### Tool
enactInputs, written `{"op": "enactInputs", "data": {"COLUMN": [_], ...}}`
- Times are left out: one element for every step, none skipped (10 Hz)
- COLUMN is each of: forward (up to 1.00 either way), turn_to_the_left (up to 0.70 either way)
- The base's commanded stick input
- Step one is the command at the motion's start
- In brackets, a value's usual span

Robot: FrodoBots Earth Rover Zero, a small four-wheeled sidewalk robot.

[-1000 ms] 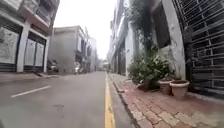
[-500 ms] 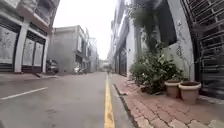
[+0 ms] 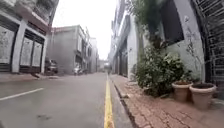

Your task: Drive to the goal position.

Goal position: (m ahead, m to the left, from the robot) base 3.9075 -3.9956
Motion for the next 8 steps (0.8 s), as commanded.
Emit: {"op": "enactInputs", "data": {"forward": [0.5,0.5,0.5,0.5,0.5,0.5,0.5,0.5], "turn_to_the_left": [0.0,0.0,0.0,0.0,0.0,0.0,0.0,0.0]}}
